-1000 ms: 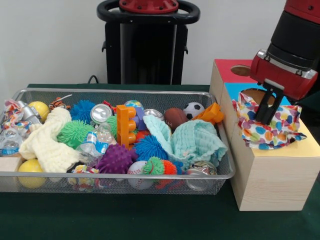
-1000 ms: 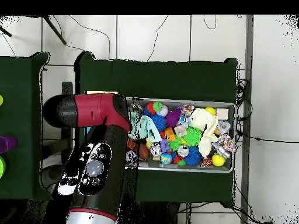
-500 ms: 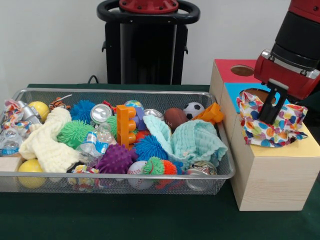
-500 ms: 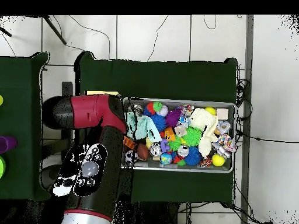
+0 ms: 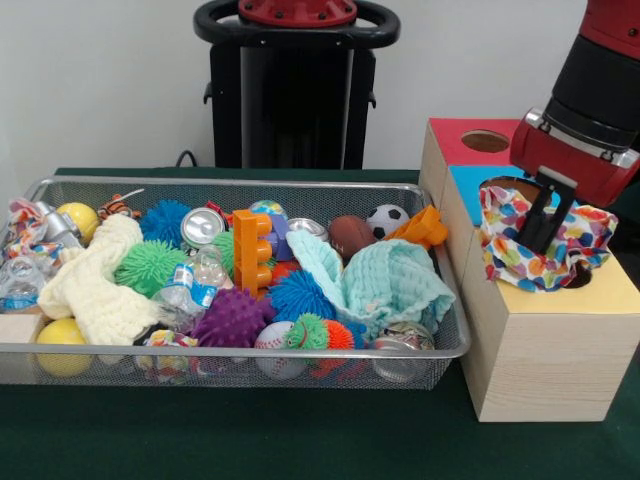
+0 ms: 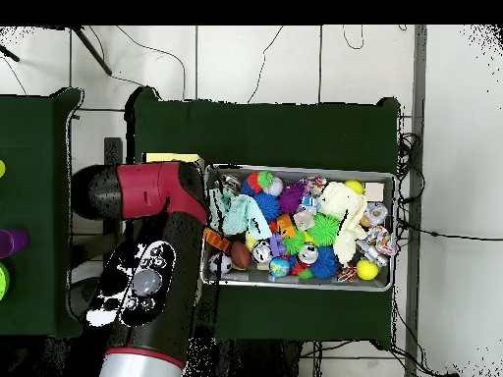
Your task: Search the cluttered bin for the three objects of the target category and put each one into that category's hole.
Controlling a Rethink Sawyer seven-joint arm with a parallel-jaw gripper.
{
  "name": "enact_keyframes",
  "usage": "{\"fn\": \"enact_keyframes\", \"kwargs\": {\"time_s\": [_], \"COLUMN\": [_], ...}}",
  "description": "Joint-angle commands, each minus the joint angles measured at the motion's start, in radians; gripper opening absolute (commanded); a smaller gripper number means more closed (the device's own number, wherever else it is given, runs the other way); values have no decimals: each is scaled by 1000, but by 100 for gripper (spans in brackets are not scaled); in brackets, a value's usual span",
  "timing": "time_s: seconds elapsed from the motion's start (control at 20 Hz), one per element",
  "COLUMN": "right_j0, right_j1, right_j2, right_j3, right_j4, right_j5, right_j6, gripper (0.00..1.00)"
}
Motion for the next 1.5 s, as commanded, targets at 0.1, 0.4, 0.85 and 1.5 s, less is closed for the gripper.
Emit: {"fn": "enact_keyframes", "kwargs": {"time_s": [0.1, 0.4, 0.85, 1.5], "right_j0": [-29, -47, -9, 17], "right_j1": [31, 43, 102, 162], "right_j2": [59, 84, 61, 44], "right_j3": [130, 134, 57, -3], "right_j4": [-32, -41, -50, -26], "right_j5": [-59, -57, 1, 25], "right_j6": [80, 33, 61, 91], "gripper": [0, 0, 0, 0]}}
